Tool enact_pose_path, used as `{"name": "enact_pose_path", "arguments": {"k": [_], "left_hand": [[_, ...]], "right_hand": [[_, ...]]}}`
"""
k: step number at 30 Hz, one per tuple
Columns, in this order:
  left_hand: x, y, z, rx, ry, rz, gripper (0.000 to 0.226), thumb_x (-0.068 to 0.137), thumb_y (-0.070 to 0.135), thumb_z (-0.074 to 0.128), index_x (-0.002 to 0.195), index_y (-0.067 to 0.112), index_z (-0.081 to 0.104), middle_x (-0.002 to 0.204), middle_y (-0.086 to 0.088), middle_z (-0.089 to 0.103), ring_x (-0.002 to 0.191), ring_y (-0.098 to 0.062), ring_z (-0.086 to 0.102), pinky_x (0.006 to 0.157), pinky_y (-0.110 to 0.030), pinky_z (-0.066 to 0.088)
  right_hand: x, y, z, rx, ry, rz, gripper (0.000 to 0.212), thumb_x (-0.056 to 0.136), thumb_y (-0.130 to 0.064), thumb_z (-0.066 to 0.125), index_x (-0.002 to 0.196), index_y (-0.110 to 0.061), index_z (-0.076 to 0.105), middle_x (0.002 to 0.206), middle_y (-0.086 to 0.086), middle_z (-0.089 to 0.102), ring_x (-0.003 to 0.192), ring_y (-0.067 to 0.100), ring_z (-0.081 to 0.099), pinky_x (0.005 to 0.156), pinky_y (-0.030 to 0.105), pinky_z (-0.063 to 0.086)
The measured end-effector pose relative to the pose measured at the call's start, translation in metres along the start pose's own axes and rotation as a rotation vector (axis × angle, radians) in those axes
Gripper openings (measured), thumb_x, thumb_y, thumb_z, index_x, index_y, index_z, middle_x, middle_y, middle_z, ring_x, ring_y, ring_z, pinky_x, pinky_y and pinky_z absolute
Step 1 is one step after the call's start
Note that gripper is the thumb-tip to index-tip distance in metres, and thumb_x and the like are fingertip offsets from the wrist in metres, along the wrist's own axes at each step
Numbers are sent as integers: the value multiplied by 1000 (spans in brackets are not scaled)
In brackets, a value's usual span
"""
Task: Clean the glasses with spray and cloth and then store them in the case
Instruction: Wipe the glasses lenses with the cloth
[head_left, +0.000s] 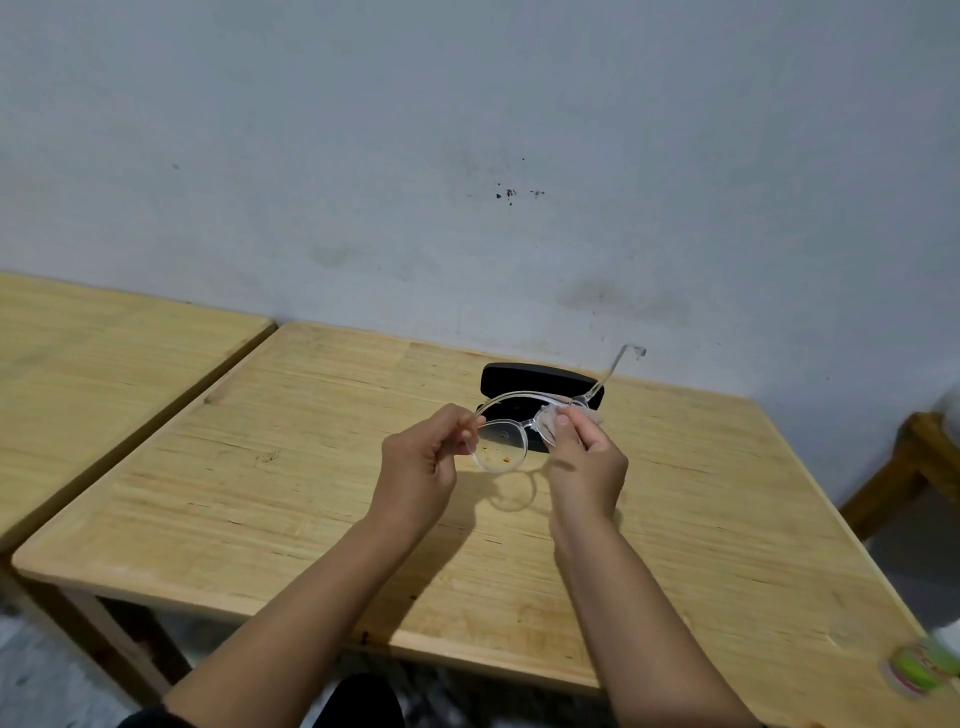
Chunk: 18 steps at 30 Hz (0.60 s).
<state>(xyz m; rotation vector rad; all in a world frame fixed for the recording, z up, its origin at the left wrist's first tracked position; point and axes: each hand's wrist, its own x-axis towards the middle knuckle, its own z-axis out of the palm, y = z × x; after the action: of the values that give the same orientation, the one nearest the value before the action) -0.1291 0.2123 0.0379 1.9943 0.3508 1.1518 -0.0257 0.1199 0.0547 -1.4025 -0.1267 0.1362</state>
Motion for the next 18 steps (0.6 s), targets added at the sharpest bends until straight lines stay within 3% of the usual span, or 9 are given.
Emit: {"name": "enact_pose_path", "arguments": {"k": [3, 7, 10, 12, 16, 18], "left_hand": [[3, -4, -2, 30, 5, 7, 42, 72, -5, 33, 82, 30, 55, 70, -6, 64, 83, -18, 67, 71, -33, 56], [4, -6, -5, 54, 6, 9, 39, 74, -3, 34, 82, 29, 55, 70, -1, 65, 83, -17, 68, 70, -37, 58], [5, -8, -8, 68, 1, -3, 37, 76, -3, 38, 83, 28, 57, 69, 17, 62, 79, -13, 68, 70, -36, 57], [8, -11, -11, 92, 1, -17, 45, 76, -12, 41, 85, 28, 59, 70, 22, 62, 76, -12, 68, 70, -33, 57], [14, -13, -18, 107, 9, -21, 53, 76, -19, 42, 84, 31, 58, 75, -1, 68, 75, -14, 68, 72, -35, 58], [14, -13, -20, 118, 2, -20, 53, 76, -19, 42, 84, 31, 57, 77, -5, 70, 75, -14, 69, 72, -37, 58]], "right_hand": [[9, -1, -6, -78, -204, 13, 26, 90, -7, 56, 81, -28, 70, 94, -6, 71, 93, 14, 66, 84, 25, 52], [19, -16, -18, -157, -444, 79, 26, 92, 0, 51, 83, -17, 69, 93, 3, 70, 84, 12, 68, 80, 19, 55], [27, -24, -24, -267, -558, 105, 29, 92, 1, 49, 81, -14, 70, 85, 9, 71, 79, 18, 69, 84, 27, 54], [29, -29, -29, -311, -632, 103, 26, 91, 4, 48, 83, -10, 70, 79, 11, 70, 70, 14, 68, 76, 22, 55], [35, -36, -38, -489, -793, 21, 29, 89, 7, 49, 80, -10, 71, 71, 7, 70, 65, 14, 66, 69, 21, 56], [35, -35, -40, -487, -782, 23, 32, 89, 7, 48, 77, -11, 71, 71, 6, 69, 64, 11, 65, 66, 18, 55]]}}
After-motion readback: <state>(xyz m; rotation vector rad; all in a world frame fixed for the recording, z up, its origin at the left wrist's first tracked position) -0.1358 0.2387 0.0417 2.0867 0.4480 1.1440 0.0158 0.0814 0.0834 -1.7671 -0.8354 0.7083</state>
